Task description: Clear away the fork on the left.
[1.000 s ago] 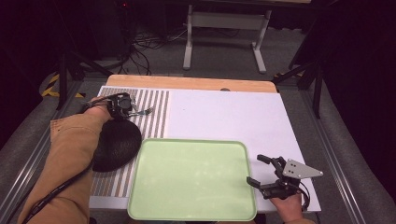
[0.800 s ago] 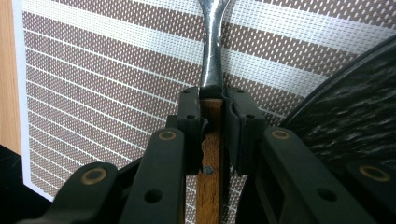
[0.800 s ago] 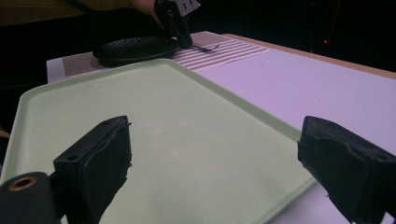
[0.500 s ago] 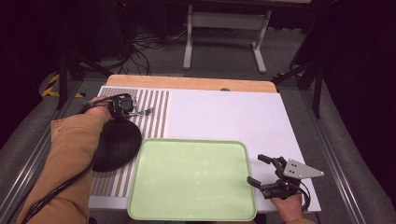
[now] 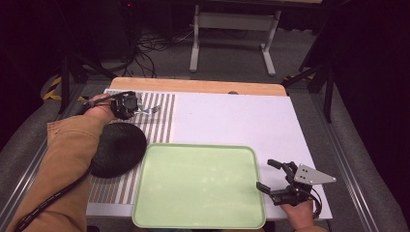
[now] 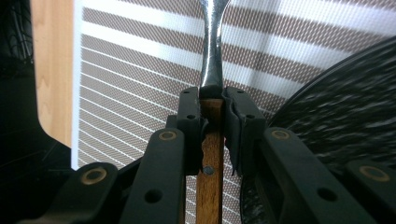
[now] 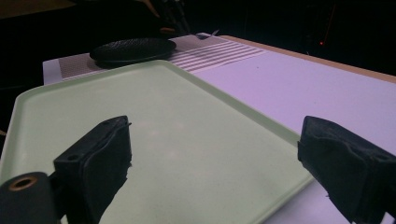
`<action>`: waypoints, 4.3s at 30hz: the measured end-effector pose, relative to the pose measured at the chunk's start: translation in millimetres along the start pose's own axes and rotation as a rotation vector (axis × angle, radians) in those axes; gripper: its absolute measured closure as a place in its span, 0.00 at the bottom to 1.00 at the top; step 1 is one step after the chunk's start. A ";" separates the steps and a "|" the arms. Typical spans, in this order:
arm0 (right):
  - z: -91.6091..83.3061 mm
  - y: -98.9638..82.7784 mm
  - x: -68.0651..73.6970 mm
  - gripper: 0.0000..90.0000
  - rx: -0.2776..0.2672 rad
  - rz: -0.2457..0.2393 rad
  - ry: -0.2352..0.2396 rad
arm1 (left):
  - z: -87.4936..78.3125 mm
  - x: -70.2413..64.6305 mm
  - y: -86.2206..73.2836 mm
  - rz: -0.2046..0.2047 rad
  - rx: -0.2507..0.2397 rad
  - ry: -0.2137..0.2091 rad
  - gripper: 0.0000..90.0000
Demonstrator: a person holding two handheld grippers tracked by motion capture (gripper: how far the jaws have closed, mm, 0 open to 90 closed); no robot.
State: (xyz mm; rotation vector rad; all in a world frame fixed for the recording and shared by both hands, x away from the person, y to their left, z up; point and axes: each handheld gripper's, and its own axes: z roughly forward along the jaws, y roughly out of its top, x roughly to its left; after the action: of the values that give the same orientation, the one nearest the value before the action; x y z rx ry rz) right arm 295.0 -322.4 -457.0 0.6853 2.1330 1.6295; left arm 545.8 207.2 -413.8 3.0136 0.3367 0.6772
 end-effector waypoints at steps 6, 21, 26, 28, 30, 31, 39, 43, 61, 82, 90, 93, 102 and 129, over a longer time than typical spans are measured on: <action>0.0 1.5 -0.9 0.11 -0.006 -0.003 0.000 | -21.1 -1.6 5.6 -0.025 -0.040 0.007 0.86; 3.7 5.0 -3.8 0.11 -0.009 -0.012 0.003 | -62.2 -29.2 13.1 -0.112 -0.113 -0.030 0.86; 6.4 5.9 -4.8 0.11 -0.009 -0.015 0.006 | -75.0 -43.9 17.6 -0.146 -0.148 -0.049 0.86; 6.7 6.2 -5.1 0.11 -0.009 -0.016 0.007 | -78.5 -47.0 18.4 -0.153 -0.159 -0.056 0.86; 7.3 6.4 -5.9 0.11 -0.008 -0.017 0.007 | -84.0 -52.3 19.7 -0.168 -0.170 -0.063 0.86; 7.7 6.3 -6.2 0.11 -0.008 -0.016 0.008 | -87.0 -55.8 20.6 -0.180 -0.179 -0.078 0.86; 9.7 7.0 -8.4 0.11 -0.010 -0.014 0.012 | -102.5 -76.8 25.8 -0.226 -0.221 -0.143 0.86; 9.9 7.4 -9.1 0.11 -0.014 -0.013 0.013 | -108.5 -85.8 27.1 -0.270 -0.241 -0.185 0.86; 10.8 7.3 -10.2 0.11 -0.016 -0.007 0.015 | -120.6 -131.9 33.6 -0.306 -0.304 -0.249 0.86; 11.9 7.6 -10.0 0.12 -0.014 -0.010 0.016 | -107.6 -173.9 45.4 -0.321 -0.384 -0.390 0.86; 12.0 7.5 -10.0 0.12 -0.016 -0.009 0.020 | -93.9 -188.8 53.3 -0.318 -0.362 -0.446 0.86; 12.2 7.6 -9.4 0.12 -0.014 -0.010 0.021 | -91.8 -192.7 55.3 -0.314 -0.358 -0.455 0.86; 12.7 7.6 -9.0 0.12 -0.015 -0.011 0.024 | -88.0 -204.1 57.6 -0.312 -0.318 -0.483 0.86; 12.4 7.8 -8.4 0.12 -0.016 -0.010 0.026 | -64.5 -210.2 61.4 -0.337 -0.168 -0.555 0.86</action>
State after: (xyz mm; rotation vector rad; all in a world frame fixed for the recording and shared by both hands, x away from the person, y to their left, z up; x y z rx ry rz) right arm 310.0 -315.8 -452.8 0.6507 2.1354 1.6574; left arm 345.5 100.7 -438.5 2.7279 0.6845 -0.1491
